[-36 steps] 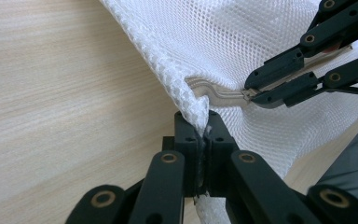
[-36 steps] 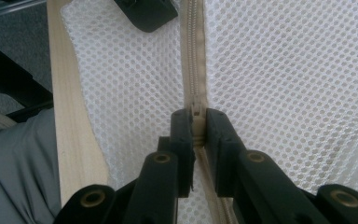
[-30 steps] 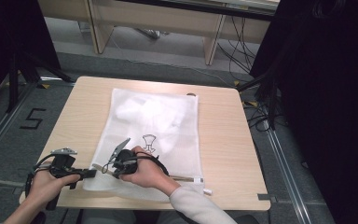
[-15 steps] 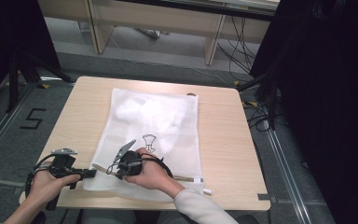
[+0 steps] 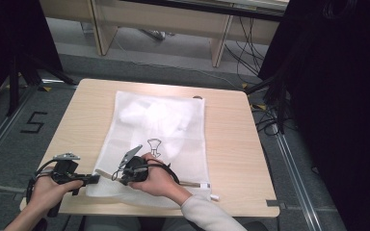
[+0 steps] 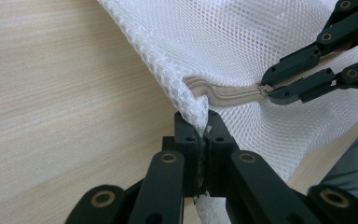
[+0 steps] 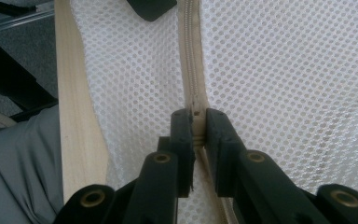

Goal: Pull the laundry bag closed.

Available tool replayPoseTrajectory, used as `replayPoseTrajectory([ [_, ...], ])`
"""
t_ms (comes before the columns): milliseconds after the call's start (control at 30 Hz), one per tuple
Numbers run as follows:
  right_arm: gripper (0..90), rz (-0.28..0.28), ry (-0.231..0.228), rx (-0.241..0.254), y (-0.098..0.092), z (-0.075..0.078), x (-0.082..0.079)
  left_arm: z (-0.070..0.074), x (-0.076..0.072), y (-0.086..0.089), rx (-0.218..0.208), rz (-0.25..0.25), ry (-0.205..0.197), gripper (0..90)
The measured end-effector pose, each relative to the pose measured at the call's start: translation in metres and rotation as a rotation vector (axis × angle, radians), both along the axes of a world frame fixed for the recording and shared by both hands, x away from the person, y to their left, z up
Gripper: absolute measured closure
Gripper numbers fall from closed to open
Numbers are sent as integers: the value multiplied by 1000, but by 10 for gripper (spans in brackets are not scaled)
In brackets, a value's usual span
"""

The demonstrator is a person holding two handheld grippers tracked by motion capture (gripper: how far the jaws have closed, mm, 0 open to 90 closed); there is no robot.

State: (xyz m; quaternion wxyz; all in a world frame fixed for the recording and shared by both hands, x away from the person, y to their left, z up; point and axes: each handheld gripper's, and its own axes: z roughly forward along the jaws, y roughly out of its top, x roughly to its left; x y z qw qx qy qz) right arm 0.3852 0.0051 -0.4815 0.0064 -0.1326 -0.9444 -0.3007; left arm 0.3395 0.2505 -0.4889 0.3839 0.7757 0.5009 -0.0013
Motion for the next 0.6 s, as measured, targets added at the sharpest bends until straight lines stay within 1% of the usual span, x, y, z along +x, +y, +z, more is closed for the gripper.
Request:
replayPoseTrajectory([
  [33, 825, -5, 2, -1, 0, 0, 0, 0, 0, 0, 3, 11, -2, 861],
  [67, 825, 3, -2, -2, 0, 0, 0, 0, 0, 0, 5, 9, -2, 861],
  [100, 825, 0, 1, 0, -1, 0, 0, 0, -1, 0, 5, 11, -2, 861],
  [133, 825, -2, 8, 3, -1, -1, 0, -1, -1, -2, -9, 30, -3, 861],
  [167, 825, -1, 4, -1, -2, -1, 0, 0, 0, 0, 9, 9, 0, 861],
  [200, 825, -5, 4, -5, -3, -1, 0, 0, 0, 0, 3, 13, 0, 861],
  [233, 825, -10, 14, 3, -4, -1, 0, 0, -1, 0, 6, 13, 1, 861],
  [267, 825, 5, 3, 1, -4, -1, 1, 0, -1, -1, 8, 14, -2, 862],
  [300, 825, -3, 4, -4, -5, -1, 1, -1, -1, -1, -9, 26, 2, 861],
  [333, 825, -5, 7, 2, -6, -1, 1, -1, -1, -2, -21, 39, 0, 861],
  [367, 825, -7, 8, 0, -6, 0, 1, -1, -1, -2, -14, 39, -1, 862],
  [433, 825, -5, 7, 0, -8, 0, 1, -1, -1, -2, -20, 40, 2, 861],
  [467, 825, -16, 17, 1, -8, 0, 0, -1, -1, -2, -17, 40, 3, 861],
  [500, 825, -7, 4, -6, -9, 0, 1, -1, -1, -2, -23, 39, 5, 862],
  [567, 825, -11, 9, -1, -10, 0, 1, -2, -1, -2, -30, 41, 7, 861],
  [600, 825, 0, 7, 5, -10, 0, 1, -1, -1, -2, -24, 42, 3, 861],
])
